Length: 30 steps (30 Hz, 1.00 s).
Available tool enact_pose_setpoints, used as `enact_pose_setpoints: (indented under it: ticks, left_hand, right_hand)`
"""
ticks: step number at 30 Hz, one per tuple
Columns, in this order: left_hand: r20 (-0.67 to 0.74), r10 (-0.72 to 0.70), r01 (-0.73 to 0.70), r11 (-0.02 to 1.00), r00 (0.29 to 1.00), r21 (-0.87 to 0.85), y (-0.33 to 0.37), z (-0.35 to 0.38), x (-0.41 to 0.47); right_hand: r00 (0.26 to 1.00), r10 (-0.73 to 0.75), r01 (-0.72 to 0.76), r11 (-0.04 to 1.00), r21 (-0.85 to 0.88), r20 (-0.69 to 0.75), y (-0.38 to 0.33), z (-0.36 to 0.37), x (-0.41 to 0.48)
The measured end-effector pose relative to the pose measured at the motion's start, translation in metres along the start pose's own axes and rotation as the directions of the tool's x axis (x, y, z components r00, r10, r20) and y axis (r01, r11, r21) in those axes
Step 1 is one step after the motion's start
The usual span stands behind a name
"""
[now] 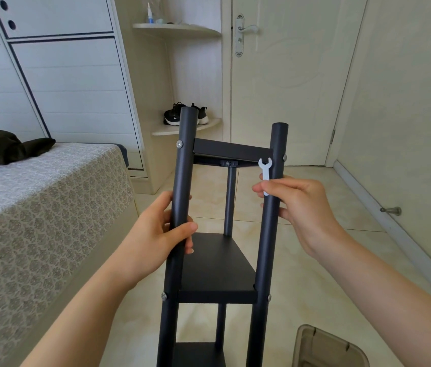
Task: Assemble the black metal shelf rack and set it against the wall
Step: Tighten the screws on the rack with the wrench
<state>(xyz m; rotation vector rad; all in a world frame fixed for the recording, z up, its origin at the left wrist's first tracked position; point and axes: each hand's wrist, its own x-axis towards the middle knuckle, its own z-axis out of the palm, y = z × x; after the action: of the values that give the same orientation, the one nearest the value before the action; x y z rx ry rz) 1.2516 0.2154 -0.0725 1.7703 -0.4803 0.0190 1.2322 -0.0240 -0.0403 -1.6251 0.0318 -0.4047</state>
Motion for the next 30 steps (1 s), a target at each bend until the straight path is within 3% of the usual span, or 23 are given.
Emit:
enact_pose_setpoints:
  ticks: [7,13,26,30]
  left_hand:
    - [-0.011,0.044,-0.045,0.997,0.999,-0.058,-0.001,0.005,0.006]
    - [-0.07,-0.026,0.018,0.994,0.997,-0.106,-0.009,0.01,0.013]
    - [-0.155,-0.056,0.061,0.998,0.986,0.023,-0.014,0.014,0.023]
    - [-0.23,-0.039,0.074,0.987,0.972,0.145,-0.013,0.012,0.025]
  right_hand:
    - [0.993,-0.111,0.111,0.994,-0.016,-0.04,-0.008,-0.003,-0.005]
    - [0.989,-0.144,0.143,0.989,-0.023,-0.043,-0.014,-0.003,-0.008]
    - [0.982,-0.19,0.188,0.981,-0.054,-0.025,-0.01,-0.01,-0.01]
    - [0.98,-0.197,0.199,0.979,-0.043,0.039,-0.01,-0.009,-0.01]
